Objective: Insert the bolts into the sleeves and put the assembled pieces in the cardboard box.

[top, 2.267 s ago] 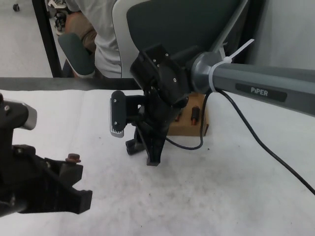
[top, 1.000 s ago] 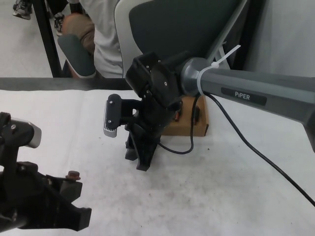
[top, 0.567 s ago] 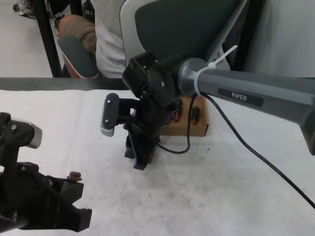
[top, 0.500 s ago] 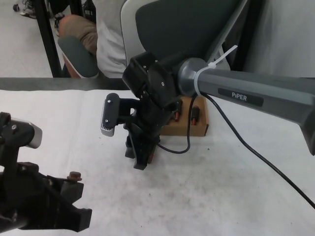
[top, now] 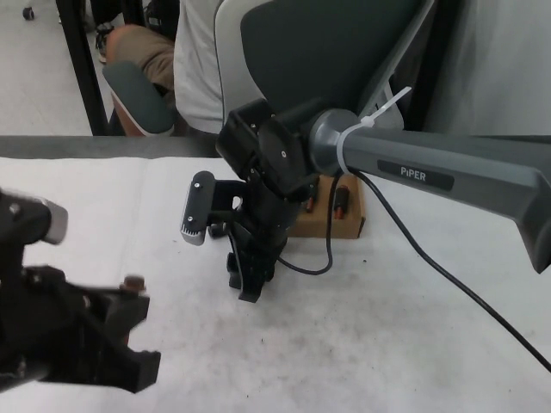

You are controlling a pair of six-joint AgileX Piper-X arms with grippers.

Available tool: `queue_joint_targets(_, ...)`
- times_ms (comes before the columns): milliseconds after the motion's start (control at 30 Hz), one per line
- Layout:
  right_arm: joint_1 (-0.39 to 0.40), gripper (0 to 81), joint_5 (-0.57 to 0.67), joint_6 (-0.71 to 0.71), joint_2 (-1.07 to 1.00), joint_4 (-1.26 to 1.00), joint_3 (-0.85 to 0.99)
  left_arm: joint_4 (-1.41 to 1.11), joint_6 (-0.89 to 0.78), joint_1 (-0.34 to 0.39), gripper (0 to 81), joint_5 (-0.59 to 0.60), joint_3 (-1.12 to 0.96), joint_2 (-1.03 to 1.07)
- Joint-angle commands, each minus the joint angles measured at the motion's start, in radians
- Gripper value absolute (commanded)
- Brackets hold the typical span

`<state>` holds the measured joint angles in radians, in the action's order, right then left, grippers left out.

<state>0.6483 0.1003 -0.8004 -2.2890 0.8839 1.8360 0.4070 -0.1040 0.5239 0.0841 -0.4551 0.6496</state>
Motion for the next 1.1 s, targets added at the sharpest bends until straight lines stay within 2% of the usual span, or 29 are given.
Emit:
queue_joint_targets(0, -0.002, 50.7, -0.015, 0.001, -0.015, 0.026, -0.009, -0.062, 0.024, -0.002, 0.8, -0.016, 0.022, -0.019)
queue_joint_targets(233, 0.000, 50.7, -0.122, 0.001, -0.004, 0.095, -0.009, -0.113, 0.036, -0.002, 0.8, -0.011, 0.118, -0.141)
queue_joint_targets(500, 0.010, 50.7, -0.121, 0.017, 0.079, 0.209, -0.009, -0.112, 0.037, -0.002, 0.8, -0.007, 0.142, -0.191)
queue_joint_targets(1067, 0.011, 50.7, -0.058, 0.009, 0.122, -0.044, -0.006, -0.112, 0.037, -0.002, 0.8, -0.007, 0.144, -0.191)
